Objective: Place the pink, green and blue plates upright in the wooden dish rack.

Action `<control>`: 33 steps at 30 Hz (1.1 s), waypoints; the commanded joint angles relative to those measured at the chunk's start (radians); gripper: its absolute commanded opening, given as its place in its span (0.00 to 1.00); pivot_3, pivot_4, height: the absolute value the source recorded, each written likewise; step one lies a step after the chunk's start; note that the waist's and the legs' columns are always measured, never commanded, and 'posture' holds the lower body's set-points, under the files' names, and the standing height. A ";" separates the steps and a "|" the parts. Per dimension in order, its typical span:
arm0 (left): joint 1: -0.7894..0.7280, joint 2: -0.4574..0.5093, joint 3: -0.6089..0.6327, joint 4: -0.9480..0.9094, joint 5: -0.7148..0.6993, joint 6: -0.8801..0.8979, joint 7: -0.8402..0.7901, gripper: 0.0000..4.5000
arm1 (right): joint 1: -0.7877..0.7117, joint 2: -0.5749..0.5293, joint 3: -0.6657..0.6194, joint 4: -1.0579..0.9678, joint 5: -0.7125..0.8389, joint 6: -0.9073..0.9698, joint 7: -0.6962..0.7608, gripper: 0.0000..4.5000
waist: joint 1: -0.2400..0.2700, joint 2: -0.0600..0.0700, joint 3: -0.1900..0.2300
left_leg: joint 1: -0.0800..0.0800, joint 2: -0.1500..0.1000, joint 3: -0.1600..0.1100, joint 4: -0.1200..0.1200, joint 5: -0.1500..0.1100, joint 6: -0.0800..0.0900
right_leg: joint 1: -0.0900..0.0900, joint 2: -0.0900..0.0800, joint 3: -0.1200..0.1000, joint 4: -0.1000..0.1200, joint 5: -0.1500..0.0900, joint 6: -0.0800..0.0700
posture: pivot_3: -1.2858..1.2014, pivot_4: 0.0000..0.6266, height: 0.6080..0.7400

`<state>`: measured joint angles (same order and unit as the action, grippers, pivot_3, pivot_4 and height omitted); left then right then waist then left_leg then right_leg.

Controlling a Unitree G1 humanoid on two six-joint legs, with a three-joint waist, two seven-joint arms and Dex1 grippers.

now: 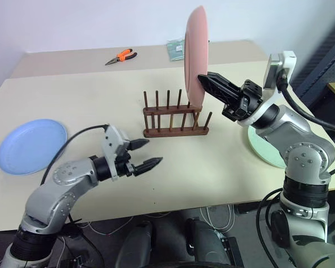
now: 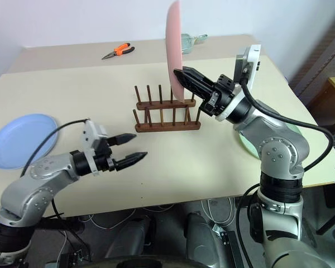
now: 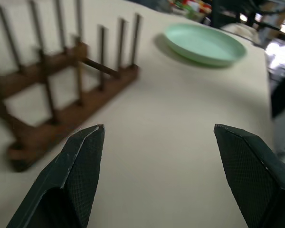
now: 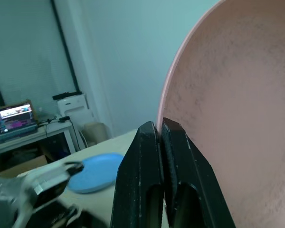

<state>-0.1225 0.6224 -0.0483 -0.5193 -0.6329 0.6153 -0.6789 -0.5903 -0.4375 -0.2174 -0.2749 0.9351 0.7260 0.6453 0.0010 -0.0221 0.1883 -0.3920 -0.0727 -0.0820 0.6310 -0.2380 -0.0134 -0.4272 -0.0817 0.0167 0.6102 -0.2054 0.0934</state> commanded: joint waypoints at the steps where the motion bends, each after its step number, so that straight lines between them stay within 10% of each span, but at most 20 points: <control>1: -0.013 -0.026 -0.038 -0.040 0.020 -0.014 0.000 0.84 | -0.027 -0.034 -0.037 0.057 0.000 -0.033 0.050 0.00 | 0.001 0.000 0.000 | 0.000 0.000 0.000 0.000 0.000 0.000 | 0.000 0.000 0.000 0.000 0.000 0.000 | 0.52 0.24 0.99; 13: -0.014 -0.050 -0.063 -0.024 0.053 -0.024 -0.017 0.84 | -0.006 -0.069 -0.043 0.245 -0.022 -0.041 0.140 0.00 | -0.001 0.001 0.001 | 0.000 0.000 0.000 0.000 0.000 0.000 | 0.000 0.000 0.000 0.000 0.000 0.000 | 0.52 0.24 0.99; 22: -0.019 -0.075 -0.065 0.018 0.098 -0.045 -0.009 1.00 | 0.018 -0.137 -0.007 0.205 -0.221 -0.183 0.122 0.84 | 0.001 0.002 0.001 | 0.000 0.000 0.000 0.000 0.000 0.000 | 0.000 0.000 0.000 0.000 0.000 0.000 | 0.52 0.24 0.99; 33: -0.049 -0.145 -0.158 0.118 0.279 -0.210 -0.002 1.00 | 0.444 -0.425 0.014 0.011 -0.579 -0.281 0.094 0.84 | 0.009 0.003 0.001 | -0.001 -0.001 0.001 0.001 -0.001 0.001 | 0.001 -0.001 0.000 -0.002 -0.001 0.001 | 0.52 0.24 0.99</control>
<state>-0.1555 0.4928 -0.1853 -0.3932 -0.3753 0.4476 -0.6712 -0.1564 -0.8393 -0.2085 -0.2328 0.4307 0.4726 0.7779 0.0098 -0.0186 0.1894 -0.3931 -0.0732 -0.0800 0.6321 -0.2388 -0.0122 -0.4267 -0.0828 0.0177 0.6081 -0.2060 0.0946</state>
